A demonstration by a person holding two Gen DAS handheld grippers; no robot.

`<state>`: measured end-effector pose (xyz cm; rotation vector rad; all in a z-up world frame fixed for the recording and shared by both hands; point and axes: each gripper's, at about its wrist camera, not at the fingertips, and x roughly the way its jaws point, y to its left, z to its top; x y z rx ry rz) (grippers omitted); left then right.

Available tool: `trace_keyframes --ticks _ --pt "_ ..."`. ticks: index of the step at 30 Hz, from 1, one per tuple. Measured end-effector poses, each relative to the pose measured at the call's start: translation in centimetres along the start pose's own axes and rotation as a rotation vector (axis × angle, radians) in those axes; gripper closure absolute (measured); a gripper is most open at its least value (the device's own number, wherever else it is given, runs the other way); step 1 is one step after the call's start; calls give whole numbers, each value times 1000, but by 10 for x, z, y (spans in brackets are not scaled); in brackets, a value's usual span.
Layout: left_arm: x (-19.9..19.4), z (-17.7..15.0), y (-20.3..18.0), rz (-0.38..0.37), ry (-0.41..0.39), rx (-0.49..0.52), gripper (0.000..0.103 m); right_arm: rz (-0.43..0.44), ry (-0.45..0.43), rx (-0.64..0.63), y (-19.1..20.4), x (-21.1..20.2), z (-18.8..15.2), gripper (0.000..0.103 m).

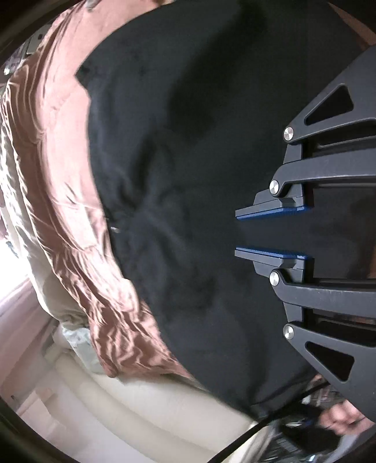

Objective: Fold large clothes

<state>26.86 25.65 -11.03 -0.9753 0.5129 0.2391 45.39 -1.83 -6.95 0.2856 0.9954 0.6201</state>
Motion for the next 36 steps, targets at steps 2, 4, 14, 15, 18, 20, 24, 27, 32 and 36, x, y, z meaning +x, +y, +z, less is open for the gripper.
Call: trace_keyframes --ticks 2,4,14,15,18,20,24,27,32,36 --pt "-1 2 -13 -14 -2 26 91 -4 3 -18 0 -4 -13 87" --pt "-1 2 -24 -27 -3 49 91 -16 -4 -30 -1 -13 -21 87" --pt "2 -5 -72 -78 17 141 92 -40 38 -37 -6 -6 -56 87" --pt "3 -7 -78 -86 21 149 92 -38 46 -36 -7 -3 -56 87" --pt "6 -14 -96 -106 30 176 92 -42 66 -32 -8 4 -57 87" --pt "8 -19 -108 -114 37 200 93 -54 69 -47 -6 6 -60 87" --pt "11 -28 -127 -128 51 237 93 -33 78 -24 -10 9 -57 87" --pt "16 -34 -139 -143 63 246 93 -22 79 -8 -11 6 -57 87" --pt "19 -40 -158 -143 76 283 93 47 40 55 -24 -28 -58 87" --pt "21 -43 -167 -140 84 307 93 152 -35 99 -44 -77 -60 86"
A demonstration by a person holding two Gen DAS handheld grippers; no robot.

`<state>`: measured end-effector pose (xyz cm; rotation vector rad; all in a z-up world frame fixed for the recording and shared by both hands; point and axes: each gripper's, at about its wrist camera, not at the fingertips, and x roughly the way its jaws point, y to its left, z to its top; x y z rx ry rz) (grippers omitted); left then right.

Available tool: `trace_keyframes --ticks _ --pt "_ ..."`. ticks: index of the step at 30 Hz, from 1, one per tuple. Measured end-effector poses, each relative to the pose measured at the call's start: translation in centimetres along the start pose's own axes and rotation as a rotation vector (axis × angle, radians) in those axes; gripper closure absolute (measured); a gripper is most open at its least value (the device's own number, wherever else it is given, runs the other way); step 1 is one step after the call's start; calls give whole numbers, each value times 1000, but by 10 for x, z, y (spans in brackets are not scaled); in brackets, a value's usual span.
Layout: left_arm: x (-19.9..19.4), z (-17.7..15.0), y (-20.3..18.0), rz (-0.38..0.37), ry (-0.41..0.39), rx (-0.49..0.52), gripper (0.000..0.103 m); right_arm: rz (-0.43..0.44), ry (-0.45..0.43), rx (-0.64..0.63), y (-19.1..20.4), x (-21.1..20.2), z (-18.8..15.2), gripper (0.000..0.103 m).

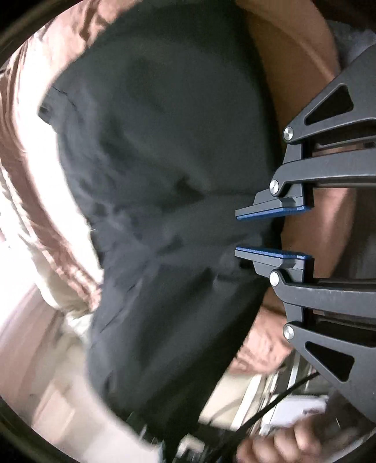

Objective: Fold large clothes

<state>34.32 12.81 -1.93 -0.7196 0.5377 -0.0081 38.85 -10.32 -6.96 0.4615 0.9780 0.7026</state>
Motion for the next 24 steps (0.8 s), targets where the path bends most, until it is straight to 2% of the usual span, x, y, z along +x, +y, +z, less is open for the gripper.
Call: trace_keyframes --ticks 2,4,6,11,17,21,24 --pt "4 0 -5 -1 7 6 93 30 -46 10 -10 -31 2 76" --pt "9 -2 -11 -5 14 13 93 37 -120 21 -23 -65 0 46" --pt "12 -3 -18 -10 20 20 93 6 -197 26 -36 -95 -2 39" --pt "29 -8 -42 -31 44 46 93 -50 -278 93 -87 -146 -14 39" --pt "66 -31 -78 -59 114 107 93 -85 -319 212 -147 -177 -37 39" --pt "104 -61 -98 -80 201 136 93 -110 -316 259 -171 -189 -49 39" --pt "138 -96 -108 -77 300 168 92 -124 -312 273 -175 -188 -47 39"
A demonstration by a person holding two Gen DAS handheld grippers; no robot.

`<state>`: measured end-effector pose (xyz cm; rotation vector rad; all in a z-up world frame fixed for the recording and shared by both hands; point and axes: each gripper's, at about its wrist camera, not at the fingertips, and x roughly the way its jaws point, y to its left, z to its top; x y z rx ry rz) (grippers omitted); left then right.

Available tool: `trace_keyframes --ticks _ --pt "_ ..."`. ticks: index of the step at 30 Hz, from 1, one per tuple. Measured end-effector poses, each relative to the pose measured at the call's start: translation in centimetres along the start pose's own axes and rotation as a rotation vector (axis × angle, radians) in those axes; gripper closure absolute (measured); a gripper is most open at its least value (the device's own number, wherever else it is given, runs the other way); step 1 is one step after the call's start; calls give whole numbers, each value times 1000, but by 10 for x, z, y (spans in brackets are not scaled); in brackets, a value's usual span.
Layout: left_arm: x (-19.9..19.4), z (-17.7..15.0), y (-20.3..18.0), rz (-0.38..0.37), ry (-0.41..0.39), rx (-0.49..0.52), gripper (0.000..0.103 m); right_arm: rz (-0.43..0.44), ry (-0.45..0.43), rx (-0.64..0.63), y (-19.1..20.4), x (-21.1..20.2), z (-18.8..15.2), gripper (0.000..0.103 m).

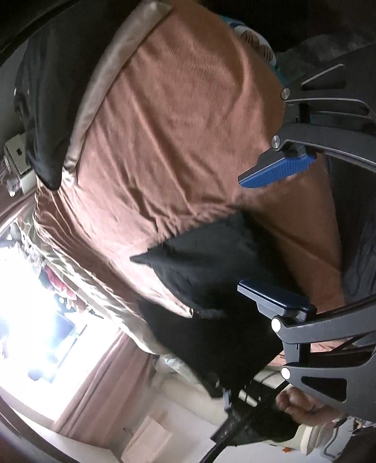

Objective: Fold large clothes

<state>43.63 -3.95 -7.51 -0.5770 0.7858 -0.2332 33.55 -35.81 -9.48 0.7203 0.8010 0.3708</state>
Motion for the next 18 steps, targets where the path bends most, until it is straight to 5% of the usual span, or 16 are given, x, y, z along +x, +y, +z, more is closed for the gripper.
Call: trace_keyframes --ticks 6,8,11,13,16,18 --pt "69 -46 -1 30 269 25 79 7 34 -2 -1 6 -2 39" --pt "64 -46 5 -5 273 14 73 27 47 -15 4 12 -2 39" --pt "44 -36 11 -71 259 -18 43 51 63 -32 15 28 -2 39" --pt "20 -28 16 -49 193 -3 26 78 73 -46 27 39 -1 38" --pt "-3 -17 28 -32 147 -10 25 132 87 -58 44 50 1 35" --pt "-19 -13 43 3 123 -27 25 149 89 -86 58 57 1 24"
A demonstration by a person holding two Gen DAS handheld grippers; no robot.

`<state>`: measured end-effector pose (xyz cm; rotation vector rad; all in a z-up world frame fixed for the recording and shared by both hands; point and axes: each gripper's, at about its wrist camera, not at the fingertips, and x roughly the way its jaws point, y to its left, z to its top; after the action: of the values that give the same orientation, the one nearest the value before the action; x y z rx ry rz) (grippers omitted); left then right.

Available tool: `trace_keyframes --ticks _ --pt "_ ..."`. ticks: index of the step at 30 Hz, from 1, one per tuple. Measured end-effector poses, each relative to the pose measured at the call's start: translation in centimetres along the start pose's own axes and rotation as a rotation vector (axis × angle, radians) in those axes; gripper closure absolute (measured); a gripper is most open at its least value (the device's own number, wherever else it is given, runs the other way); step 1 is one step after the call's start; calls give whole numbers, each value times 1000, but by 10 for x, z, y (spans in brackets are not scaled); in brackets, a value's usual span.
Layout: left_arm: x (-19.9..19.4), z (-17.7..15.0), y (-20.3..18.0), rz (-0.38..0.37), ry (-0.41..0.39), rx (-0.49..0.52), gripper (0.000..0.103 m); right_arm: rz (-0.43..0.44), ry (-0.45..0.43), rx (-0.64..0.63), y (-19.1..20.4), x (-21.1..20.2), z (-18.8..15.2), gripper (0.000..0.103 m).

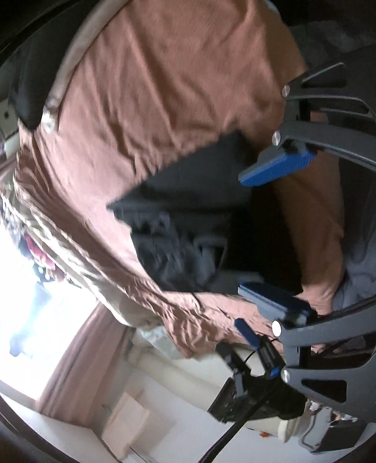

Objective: Fold large clothes

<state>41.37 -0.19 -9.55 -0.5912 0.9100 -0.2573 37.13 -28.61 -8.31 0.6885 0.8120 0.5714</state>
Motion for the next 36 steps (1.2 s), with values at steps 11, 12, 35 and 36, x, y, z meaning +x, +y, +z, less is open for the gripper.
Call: trace_keyframes --ticks 11,12,35,36 --pt "-33 -23 100 228 -6 -199 25 -63 133 -67 24 82 7 23" --pt "-33 -27 104 234 4 -211 25 -71 131 -90 27 86 7 28" --pt "-11 -41 86 124 63 -130 42 -71 62 -18 -27 56 4 92" --pt "-12 -40 90 129 60 -137 42 -61 66 -4 -32 58 2 92"
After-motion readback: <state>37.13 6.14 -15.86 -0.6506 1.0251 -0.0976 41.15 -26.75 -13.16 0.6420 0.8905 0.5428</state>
